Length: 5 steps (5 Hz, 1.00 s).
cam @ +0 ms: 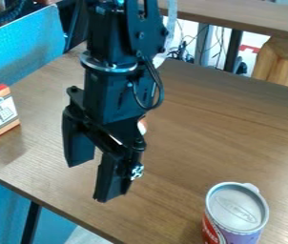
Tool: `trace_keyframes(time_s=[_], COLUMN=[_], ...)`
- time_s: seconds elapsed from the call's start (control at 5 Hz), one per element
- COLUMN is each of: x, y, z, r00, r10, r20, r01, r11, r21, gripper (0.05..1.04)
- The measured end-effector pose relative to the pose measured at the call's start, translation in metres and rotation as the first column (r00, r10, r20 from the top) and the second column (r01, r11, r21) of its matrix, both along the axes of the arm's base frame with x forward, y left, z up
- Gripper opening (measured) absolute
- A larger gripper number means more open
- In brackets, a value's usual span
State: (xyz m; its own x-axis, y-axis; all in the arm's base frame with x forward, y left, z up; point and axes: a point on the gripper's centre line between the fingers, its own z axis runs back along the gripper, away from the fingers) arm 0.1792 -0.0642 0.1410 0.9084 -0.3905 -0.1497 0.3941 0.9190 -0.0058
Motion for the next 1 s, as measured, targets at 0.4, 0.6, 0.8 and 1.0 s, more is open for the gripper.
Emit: trace_keyframes(time_s=[0.4, 0.6, 0.8, 1.0], x=[0.010, 0.016, 0.015, 0.021], y=[-0.011, -0.024, -0.037, -0.051], z=[-0.021, -0.027, -0.041, -0.058], r00=[0.998, 0.992, 0.994, 0.994], r10=[0.061, 0.121, 0.100, 0.099], r20=[-0.007, 0.036, 0.040, 0.049], r01=[-0.061, -0.121, -0.103, -0.102], r11=[0.998, 0.993, 0.992, 0.992], r21=[0.019, 0.005, 0.067, 0.068], gripper=[1.001, 1.001, 1.001, 1.001])
